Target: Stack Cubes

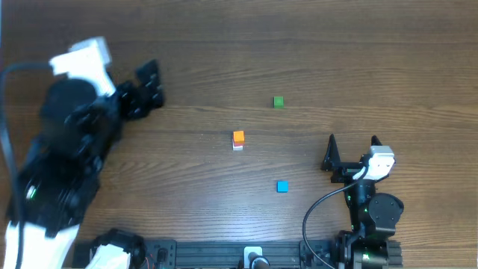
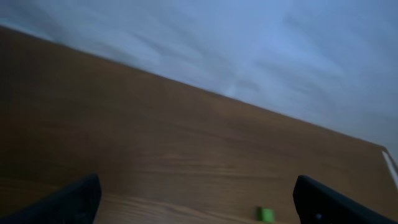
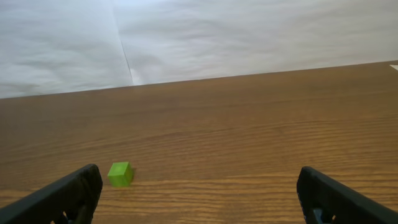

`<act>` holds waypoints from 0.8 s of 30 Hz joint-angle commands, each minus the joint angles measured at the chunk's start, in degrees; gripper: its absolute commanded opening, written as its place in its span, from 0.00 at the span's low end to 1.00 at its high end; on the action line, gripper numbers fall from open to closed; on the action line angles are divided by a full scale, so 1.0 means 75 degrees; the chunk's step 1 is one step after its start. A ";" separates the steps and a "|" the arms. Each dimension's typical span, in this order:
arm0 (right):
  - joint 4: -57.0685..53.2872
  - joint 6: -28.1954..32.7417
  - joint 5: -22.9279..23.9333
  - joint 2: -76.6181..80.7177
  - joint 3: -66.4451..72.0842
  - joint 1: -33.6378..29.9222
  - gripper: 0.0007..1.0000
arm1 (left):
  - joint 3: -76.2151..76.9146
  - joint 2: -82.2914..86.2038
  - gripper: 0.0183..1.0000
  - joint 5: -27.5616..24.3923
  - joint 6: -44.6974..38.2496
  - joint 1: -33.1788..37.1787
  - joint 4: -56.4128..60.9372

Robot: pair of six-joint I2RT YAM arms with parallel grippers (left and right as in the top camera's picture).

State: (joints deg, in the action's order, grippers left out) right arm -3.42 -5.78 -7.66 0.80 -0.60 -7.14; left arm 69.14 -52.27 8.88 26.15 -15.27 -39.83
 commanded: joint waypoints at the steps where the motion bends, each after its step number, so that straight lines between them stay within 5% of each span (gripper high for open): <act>1: -0.0012 0.0012 -0.0117 -0.0070 0.0041 0.0006 0.99 | -0.1145 0.1489 1.00 -0.0417 -0.0892 0.0825 0.0073; 12: -0.0012 0.0012 -0.0117 -0.0070 0.0041 0.0006 0.99 | -0.4622 0.4884 1.00 -0.2107 -0.1886 0.1958 0.1466; 24: -0.0012 0.0015 -0.0117 -0.0070 0.0041 0.0006 0.99 | -0.7367 0.5380 1.00 -0.2920 -0.2238 0.1955 0.3261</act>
State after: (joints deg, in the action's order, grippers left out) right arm -3.42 -5.80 -7.66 0.80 -0.60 -7.16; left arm 16.47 -12.62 -9.98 11.22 -0.82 -17.82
